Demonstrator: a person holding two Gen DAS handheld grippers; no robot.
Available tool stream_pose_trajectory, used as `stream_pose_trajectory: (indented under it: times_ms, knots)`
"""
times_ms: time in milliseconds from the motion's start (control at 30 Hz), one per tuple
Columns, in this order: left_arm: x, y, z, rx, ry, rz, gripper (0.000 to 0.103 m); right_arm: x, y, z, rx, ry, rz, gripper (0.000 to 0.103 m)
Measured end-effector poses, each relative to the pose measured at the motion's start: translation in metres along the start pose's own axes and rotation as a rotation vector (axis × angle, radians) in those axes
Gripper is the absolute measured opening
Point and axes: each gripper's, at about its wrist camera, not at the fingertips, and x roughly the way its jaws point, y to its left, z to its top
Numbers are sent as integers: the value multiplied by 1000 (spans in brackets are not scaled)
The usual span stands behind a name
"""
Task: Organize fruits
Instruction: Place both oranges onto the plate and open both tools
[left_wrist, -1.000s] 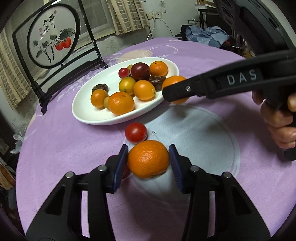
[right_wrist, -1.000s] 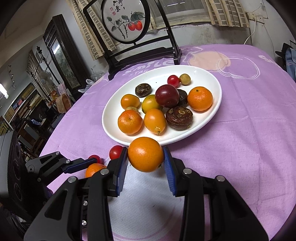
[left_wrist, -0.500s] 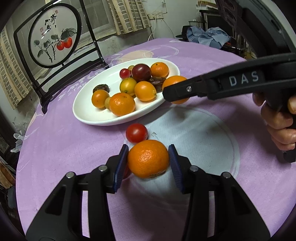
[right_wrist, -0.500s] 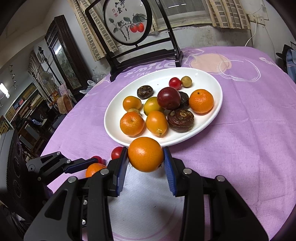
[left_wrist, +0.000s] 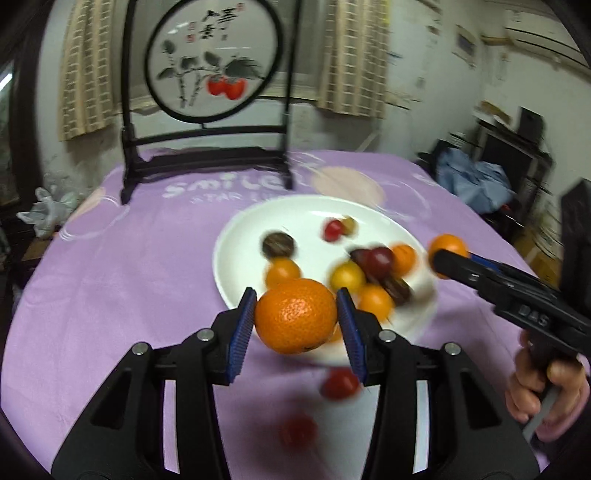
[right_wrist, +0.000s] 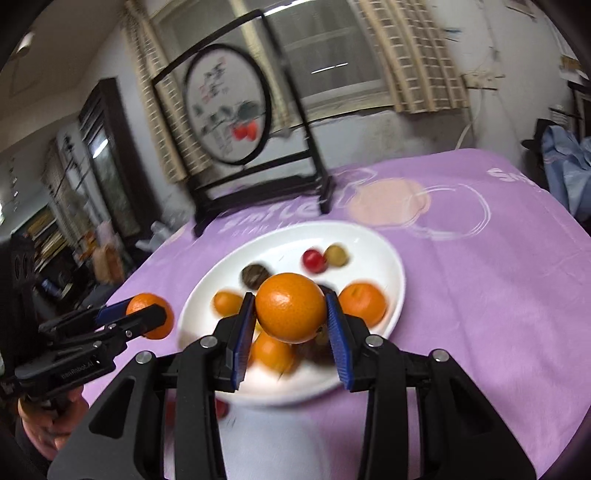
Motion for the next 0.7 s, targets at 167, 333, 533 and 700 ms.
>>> stream_pose_trajectory:
  times_ms: [167,333,533,700]
  knots:
    - [34,2,20,-31,5,39,45,33,-19,16,93,24,10,39]
    - [53,5,28,-48,17,68,45,51,-25,18,111,51,7,40]
    - [48,9,30,-56,-10,123,80,35,-24,23,134,15,23,49]
    - [20,3,26,-13,-71,152,90,8,-9,20,94,-18,47,52]
